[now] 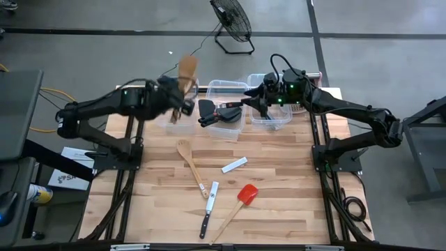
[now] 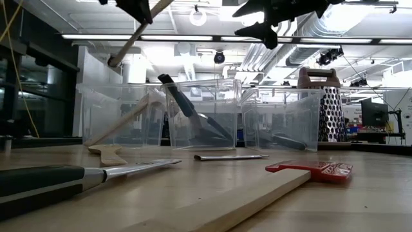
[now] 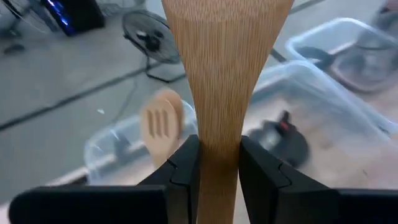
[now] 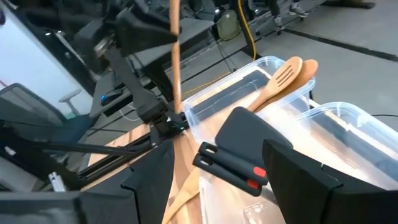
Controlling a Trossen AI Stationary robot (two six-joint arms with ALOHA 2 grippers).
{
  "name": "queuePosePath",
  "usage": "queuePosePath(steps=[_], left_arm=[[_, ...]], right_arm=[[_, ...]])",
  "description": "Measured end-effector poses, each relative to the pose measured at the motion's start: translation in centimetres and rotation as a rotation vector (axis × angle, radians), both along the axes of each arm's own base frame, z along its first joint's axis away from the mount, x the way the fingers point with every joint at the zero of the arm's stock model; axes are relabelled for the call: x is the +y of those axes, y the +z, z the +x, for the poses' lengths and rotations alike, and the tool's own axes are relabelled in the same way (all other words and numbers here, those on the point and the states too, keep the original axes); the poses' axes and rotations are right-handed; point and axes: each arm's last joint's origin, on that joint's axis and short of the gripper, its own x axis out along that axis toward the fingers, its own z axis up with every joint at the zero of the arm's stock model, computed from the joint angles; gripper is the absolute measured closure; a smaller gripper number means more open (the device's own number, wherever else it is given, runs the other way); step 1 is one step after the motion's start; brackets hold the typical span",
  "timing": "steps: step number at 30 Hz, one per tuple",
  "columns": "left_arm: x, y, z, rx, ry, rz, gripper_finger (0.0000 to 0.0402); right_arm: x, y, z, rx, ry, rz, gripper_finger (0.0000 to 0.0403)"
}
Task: Pick & Place Kitchen Items
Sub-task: Put the wooden serving spoon into the left bin
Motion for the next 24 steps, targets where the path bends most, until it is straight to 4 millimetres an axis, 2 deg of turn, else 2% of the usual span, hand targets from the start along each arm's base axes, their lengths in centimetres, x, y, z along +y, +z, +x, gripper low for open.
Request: queuePosePath(steps=[5, 13, 19, 24], left_arm=[[3.8, 0.0, -0.2, 0.084, 0.034, 0.024, 0.0325], [8.4, -2.3, 0.8, 0.236, 0.045, -0.061, 0.0325], [10.3, -5.2, 2.0, 0.263, 0.062, -0.081, 0.0325], [10.6, -7.9, 2.3, 0.248, 0.067, -0.109, 0.0325]], right_arm=[[-0.2, 0.0, 0.0, 0.005, -0.053, -0.006, 0.0167], [-0.4, 0.0, -0.1, 0.007, -0.139, 0.007, 0.0167], [-0.5, 0.0, -0.1, 0.007, -0.183, 0.017, 0.0167], [-0.5, 0.0, -0.1, 0.006, -0.190, 0.022, 0.0167]])
